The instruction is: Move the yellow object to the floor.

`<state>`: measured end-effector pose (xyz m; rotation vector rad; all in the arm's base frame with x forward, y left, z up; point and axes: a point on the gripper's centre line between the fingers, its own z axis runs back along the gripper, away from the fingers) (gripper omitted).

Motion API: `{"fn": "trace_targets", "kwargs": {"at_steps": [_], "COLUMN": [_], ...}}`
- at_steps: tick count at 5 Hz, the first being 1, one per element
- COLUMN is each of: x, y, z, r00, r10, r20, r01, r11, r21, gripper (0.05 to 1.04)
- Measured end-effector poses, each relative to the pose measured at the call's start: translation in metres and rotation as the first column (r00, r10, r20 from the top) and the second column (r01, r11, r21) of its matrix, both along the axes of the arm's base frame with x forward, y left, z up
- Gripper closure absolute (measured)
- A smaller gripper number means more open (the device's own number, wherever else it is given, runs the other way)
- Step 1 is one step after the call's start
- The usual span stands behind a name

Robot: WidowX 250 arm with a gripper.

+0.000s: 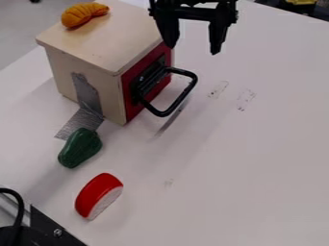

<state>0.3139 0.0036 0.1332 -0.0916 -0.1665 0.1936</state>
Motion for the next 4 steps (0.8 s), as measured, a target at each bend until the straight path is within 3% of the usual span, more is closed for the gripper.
{"fn": "trace_targets", "kwargs": {"at_steps": [1,2,4], "x": [-0.002,-0.009,-0.016], "y": [0.0,0.03,0.116], "z": [-0.007,-0.003,0.042], "r00": [1.0,0.998,0.998], "r10": [0.002,0.027,0.056], "r20": [-0.027,-0.052,0.026], "r01": [-0.002,-0.028,-0.057], "r11": [1.0,0.999,0.998], "r21": [-0.004,-0.019,0.032], "gripper": [0.085,0.085,0.085]}}
